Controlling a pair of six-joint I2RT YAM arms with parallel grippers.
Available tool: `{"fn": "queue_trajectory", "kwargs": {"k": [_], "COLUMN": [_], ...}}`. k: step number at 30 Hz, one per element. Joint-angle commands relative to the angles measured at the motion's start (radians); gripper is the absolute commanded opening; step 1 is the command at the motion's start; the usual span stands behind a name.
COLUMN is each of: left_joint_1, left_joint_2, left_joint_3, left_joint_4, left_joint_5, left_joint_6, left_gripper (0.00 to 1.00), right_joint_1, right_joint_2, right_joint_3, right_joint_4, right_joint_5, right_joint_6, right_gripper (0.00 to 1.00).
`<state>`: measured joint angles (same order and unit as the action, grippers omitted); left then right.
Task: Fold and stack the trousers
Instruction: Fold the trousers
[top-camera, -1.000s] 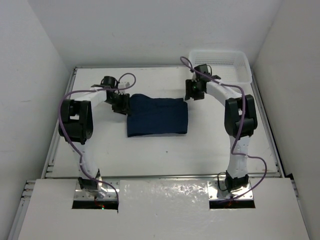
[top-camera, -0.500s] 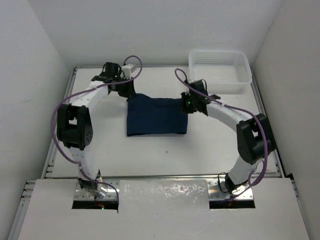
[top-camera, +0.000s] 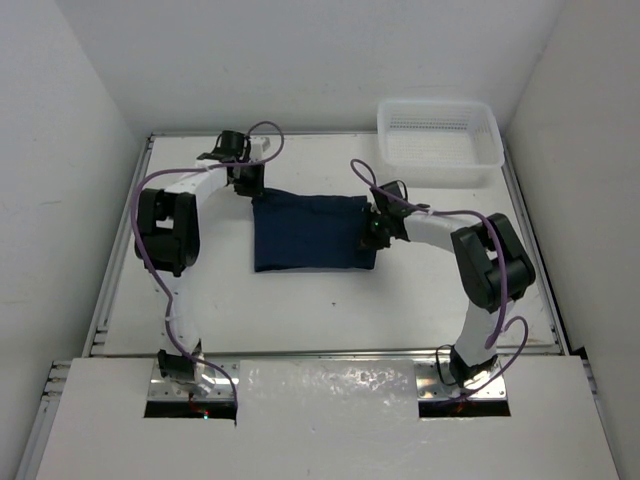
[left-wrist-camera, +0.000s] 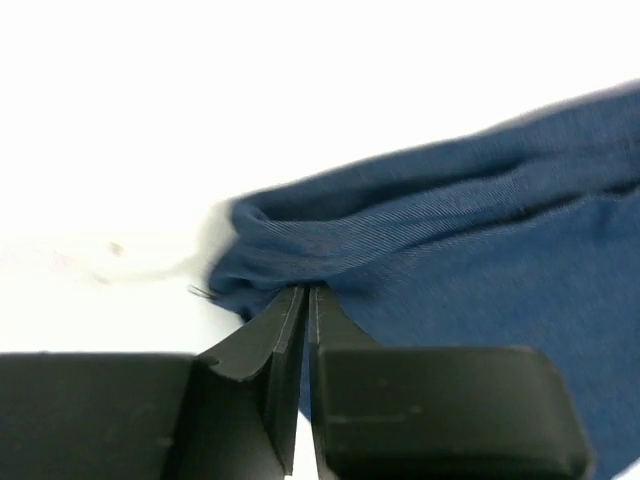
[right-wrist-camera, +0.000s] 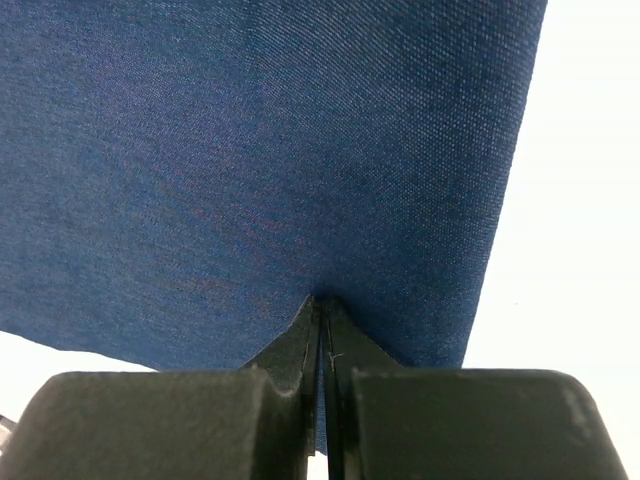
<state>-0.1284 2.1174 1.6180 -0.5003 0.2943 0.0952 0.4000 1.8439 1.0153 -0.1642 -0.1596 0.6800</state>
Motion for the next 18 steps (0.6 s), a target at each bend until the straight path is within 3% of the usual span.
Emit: {"fn": "queue_trajectory", "kwargs": {"k": [1,8,12,15,17,18], "left_joint_1": [0.016,0.024,0.05,0.073,0.094,0.102], "left_joint_2": [0.029,0.024,-0.002,-0.034,-0.065,-0.079], "left_joint_3": [0.042,0.127,0.244,0.336,0.368,0.368], "left_joint_4": [0.052,0.017,-0.044,-0.092,-0.124,-0.139], "left_joint_5": [-0.075,-0.11,-0.138,-0.207,-0.231,-0.239], "left_joint_6": [-0.015,-0.005,0.006,0.017,0.029,0.032], "left_gripper": [0.07,0.19,0.39,0.55,0.76,0.81], "right_joint_1": [-0.01,-0.045,-0.156,-0.277,-0.37,-0.395], "right_joint_2": [0.002,-0.046,-0.158,-0.231,-0.253,-0.261], "right_joint_3": [0.031,0.118,0.146,0.151,0.164,0.17], "right_joint_4": [-0.031,-0.086,-0.095,-0.138,-0.187,-0.249], "right_joint_5": [0.054,0.043,-0.007,-0.018,-0.015,-0.005], "right_joint_6": [-0.062,-0.131,-0.108,-0.108,-0.144,-0.16], "right_gripper": [0.0,0.05,0.25,0.62,0.81,0.98]}}
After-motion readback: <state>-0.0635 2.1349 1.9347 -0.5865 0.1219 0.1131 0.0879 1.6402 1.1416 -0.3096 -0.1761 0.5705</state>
